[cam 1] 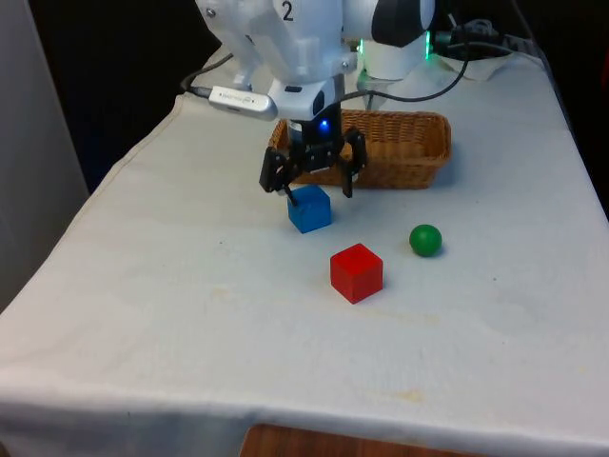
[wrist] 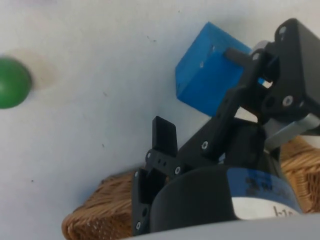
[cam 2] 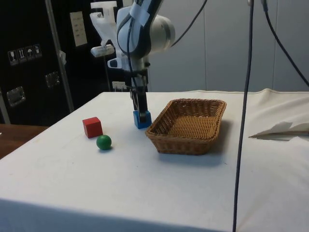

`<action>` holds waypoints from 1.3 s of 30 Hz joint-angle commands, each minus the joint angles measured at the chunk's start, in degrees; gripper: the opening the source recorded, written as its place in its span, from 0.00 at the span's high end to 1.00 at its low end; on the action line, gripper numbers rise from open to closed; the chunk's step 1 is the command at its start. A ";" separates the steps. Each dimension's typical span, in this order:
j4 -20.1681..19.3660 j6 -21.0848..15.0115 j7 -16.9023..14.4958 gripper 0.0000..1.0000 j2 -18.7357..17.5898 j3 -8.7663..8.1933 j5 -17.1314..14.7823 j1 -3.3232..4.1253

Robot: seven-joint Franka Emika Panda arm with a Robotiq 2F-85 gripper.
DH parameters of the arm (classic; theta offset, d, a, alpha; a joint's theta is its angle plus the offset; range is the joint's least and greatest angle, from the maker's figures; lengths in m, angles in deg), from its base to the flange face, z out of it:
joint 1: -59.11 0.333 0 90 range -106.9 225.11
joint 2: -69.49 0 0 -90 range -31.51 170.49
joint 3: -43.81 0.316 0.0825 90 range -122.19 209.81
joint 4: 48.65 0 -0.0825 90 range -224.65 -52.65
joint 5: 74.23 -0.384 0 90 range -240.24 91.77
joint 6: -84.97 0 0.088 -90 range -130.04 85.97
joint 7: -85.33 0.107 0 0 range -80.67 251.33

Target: Place all non-red objects into the basket.

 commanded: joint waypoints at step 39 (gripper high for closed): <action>-0.92 -1.78 -5.67 0.00 -0.40 0.40 -2.23 -0.52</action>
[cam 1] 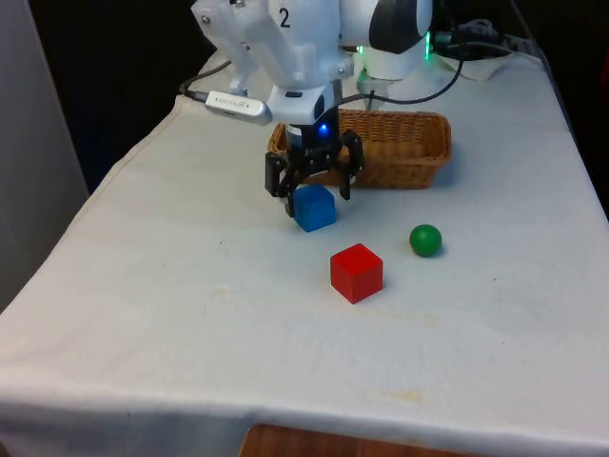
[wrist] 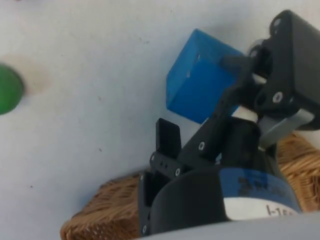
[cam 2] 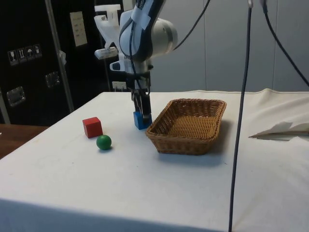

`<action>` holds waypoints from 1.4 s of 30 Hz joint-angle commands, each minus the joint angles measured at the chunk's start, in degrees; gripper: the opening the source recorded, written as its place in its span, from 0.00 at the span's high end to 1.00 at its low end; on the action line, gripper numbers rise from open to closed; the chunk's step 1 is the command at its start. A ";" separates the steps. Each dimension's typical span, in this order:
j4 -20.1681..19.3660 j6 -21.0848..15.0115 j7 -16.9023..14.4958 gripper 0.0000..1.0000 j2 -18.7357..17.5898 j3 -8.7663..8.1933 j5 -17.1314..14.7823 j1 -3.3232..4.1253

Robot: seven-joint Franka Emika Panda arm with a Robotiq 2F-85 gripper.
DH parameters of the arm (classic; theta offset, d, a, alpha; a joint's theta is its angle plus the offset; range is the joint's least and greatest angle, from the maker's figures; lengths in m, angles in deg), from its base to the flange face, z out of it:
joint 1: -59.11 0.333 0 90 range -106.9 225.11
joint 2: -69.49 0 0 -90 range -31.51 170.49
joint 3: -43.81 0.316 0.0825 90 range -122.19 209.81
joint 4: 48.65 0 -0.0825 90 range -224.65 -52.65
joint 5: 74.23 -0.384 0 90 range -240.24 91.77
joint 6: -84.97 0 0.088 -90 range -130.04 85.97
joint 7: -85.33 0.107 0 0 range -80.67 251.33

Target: Place all non-red objects into the basket.

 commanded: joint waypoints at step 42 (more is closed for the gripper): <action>-0.40 1.43 -8.59 0.00 0.80 0.52 -0.69 -0.23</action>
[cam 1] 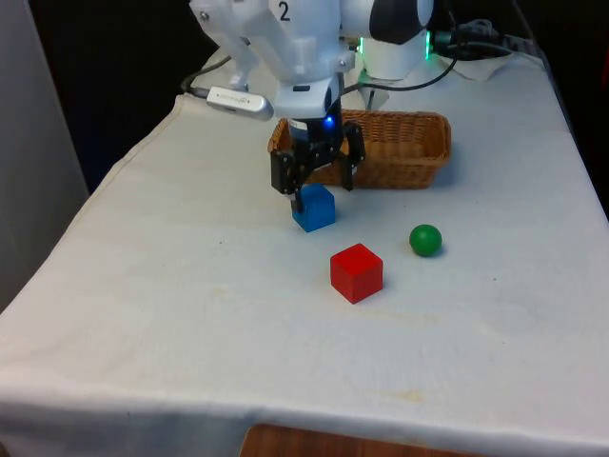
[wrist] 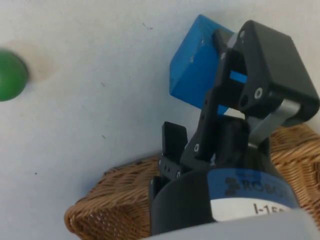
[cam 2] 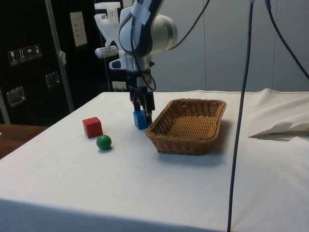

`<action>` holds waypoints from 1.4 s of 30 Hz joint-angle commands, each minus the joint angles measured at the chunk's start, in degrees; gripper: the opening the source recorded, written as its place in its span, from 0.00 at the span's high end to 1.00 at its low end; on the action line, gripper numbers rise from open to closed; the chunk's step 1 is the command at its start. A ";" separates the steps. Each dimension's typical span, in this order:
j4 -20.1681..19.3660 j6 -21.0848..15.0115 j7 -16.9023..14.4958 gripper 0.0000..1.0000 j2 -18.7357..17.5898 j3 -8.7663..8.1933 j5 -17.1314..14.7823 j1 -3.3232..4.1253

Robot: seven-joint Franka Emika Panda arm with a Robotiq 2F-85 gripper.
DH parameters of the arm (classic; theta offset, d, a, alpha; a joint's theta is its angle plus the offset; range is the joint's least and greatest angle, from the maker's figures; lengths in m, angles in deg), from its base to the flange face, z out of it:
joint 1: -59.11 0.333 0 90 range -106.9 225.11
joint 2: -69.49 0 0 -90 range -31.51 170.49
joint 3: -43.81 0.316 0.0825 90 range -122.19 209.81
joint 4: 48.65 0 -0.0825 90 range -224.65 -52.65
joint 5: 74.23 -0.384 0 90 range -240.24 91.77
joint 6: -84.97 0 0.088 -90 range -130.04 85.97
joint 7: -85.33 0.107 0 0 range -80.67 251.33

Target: Place all non-red objects into the basket.

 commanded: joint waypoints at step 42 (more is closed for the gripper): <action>0.80 -0.17 -0.52 0.98 -1.32 -0.06 0.00 0.00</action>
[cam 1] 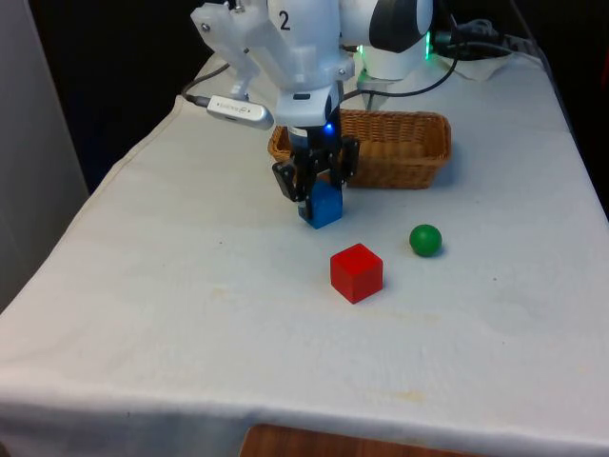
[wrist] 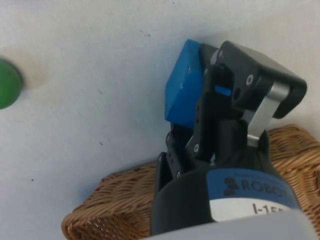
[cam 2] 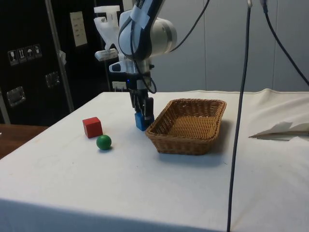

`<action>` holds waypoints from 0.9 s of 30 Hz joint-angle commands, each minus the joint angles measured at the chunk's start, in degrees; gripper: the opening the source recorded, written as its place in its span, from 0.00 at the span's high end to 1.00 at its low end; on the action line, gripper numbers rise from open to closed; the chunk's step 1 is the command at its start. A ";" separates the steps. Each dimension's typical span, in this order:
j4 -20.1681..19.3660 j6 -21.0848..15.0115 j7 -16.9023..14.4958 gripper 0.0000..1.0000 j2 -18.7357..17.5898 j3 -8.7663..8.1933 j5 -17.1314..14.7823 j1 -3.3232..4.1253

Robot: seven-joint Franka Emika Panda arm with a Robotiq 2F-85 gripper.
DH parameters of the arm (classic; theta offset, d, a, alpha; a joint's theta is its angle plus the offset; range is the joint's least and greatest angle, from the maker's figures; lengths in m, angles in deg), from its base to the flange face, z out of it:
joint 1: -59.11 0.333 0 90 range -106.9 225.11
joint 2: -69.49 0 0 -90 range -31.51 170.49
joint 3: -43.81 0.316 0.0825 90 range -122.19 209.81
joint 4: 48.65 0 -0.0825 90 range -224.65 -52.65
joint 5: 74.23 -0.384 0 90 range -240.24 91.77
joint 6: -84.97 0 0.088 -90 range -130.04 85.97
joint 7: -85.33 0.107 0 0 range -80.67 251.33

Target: Place all non-red objects into the basket.

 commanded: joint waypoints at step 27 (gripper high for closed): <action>0.86 7.51 0.46 0.97 7.62 -1.20 2.18 0.29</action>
